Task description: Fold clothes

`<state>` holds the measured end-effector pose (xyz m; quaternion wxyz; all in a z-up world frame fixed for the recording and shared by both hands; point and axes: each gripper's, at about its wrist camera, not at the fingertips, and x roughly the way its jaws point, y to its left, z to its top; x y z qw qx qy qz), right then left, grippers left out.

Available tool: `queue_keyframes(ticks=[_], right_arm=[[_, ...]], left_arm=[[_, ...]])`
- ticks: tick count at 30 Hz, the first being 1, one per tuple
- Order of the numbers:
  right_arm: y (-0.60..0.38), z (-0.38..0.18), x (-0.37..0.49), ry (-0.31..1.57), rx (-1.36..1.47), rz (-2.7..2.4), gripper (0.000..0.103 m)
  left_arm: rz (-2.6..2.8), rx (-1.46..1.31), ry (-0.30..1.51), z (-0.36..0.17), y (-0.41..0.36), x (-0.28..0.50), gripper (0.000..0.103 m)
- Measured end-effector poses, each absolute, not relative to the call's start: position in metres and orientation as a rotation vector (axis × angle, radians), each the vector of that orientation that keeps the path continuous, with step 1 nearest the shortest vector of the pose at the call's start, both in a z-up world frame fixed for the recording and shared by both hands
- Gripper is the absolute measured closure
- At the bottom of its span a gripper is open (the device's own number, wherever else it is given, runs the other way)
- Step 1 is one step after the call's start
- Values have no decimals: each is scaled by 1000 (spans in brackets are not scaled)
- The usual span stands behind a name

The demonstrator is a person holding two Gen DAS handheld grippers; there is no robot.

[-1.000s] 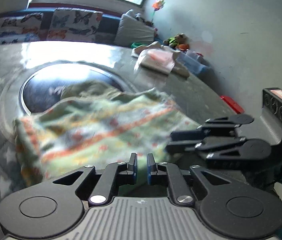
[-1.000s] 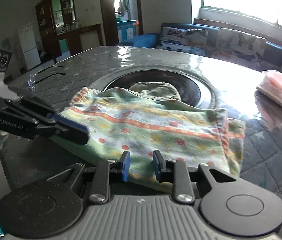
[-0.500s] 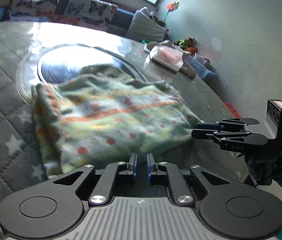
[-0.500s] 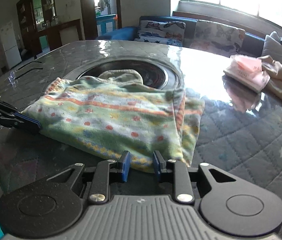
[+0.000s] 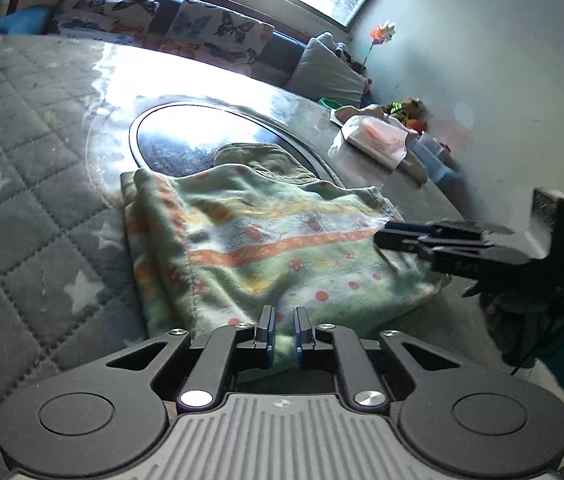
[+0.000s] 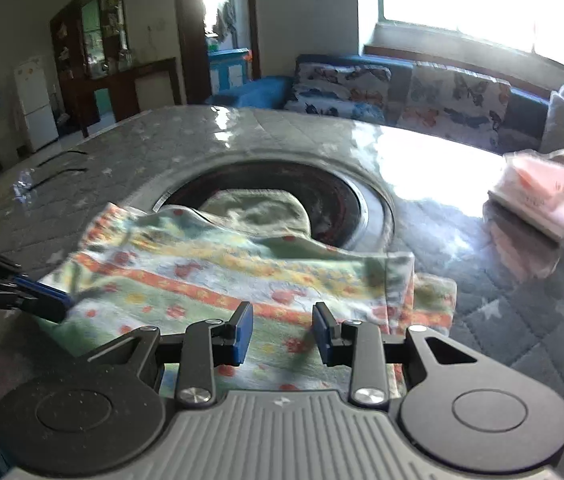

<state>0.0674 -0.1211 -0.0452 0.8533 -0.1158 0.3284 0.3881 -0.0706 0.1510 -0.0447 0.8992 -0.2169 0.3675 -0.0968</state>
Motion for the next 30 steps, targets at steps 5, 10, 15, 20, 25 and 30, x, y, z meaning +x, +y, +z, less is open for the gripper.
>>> queue_keyframes(ticks=[5,10,15,20,25,30], right_arm=[[-134,-50,80,718,-222,750,69],[-131,-41,95,690,-223,736,69],[-116,-47,123,698,-237,724,69],[-123,-53,139,722,-215,669,69],[-125,-45,133,697,-213,680,69],[-117,-52,135,712,-239,690,69]], left_arm=[[-199,-465,760,-43,157,-76,92],[-200,-470,754,-37,159,-74,91],[-180,-468,752,-34,163,-68,89],[-151,-466,767,-36,174,-60,89],[-148,-468,732,-26,179,-47,89],[-105,-478,730,-31,189,-23,89]])
